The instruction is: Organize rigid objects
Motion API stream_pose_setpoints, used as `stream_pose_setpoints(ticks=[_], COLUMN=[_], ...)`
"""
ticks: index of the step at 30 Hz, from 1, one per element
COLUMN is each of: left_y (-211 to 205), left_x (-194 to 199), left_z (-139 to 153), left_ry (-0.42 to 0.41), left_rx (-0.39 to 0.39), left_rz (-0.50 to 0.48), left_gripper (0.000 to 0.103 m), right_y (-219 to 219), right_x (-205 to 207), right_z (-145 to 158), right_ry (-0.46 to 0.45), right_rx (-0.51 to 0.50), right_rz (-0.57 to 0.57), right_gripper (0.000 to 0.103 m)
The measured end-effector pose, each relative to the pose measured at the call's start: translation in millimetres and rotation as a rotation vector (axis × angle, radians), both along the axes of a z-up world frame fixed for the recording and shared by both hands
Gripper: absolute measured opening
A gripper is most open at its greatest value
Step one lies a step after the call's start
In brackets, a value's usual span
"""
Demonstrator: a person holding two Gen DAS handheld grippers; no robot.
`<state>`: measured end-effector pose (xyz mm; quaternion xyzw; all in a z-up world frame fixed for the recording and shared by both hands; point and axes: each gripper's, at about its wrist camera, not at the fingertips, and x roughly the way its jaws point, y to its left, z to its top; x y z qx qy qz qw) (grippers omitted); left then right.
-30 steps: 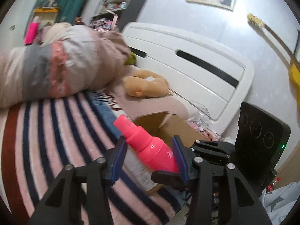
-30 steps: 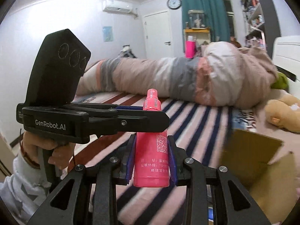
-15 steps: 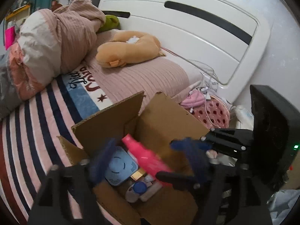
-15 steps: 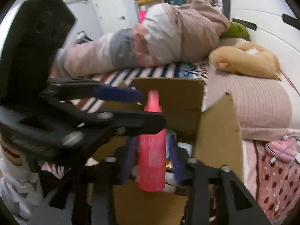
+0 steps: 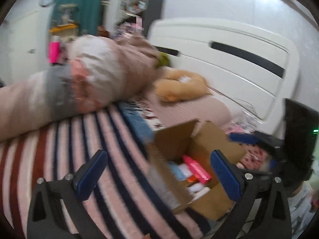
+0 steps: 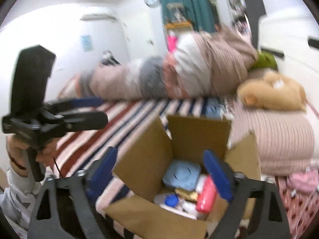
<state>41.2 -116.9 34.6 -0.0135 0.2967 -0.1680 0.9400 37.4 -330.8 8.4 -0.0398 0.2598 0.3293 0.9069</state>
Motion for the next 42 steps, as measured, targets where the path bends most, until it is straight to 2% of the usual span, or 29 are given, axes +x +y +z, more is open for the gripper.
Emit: stream_pose_setpoints(ticks=[2, 5, 6, 9, 18, 28, 42], left_y=[16.7, 34.6, 41.6, 51.2, 57.9, 45.9, 38.8], left_x=[-14.4, -28.9, -36.0, -45.2, -56.4, -52.6, -41.7], left_z=[0.7, -3.2, -5.0, -8.9, -8.6, -6.7, -9.2], left_ry=[-0.004, -0.013, -0.033, -0.043, -0.059, -0.089, -0.102], left_rx=[0.009, 0.007, 0.019, 0.028, 0.027, 0.079, 0.079], left_rz=[0.123, 0.26, 0.325, 0.384, 0.43, 0.428, 0.408], left_gripper=[0.102, 0.102, 0.102, 0.102, 0.102, 0.102, 0.102], right_y=[3.2, 8.0, 10.3, 15.6, 17.3, 13.2, 11.8], right_x=[-13.1, -32.5, -36.1, -42.6, -36.9, -29.8, -13.3], right_z=[10.7, 22.8, 25.7, 27.8, 23.2, 16.9, 8.5], right_ry=[-0.085, -0.212, -0.236, -0.242, -0.203, -0.18, -0.138], right_rx=[0.011, 0.01, 0.007, -0.007, -0.023, -0.023, -0.032], right_rz=[0.032, 0.068, 0.08, 0.105, 0.102, 0.081, 0.055], right_gripper=[0.103, 0.103, 0.103, 0.103, 0.103, 0.103, 0.103])
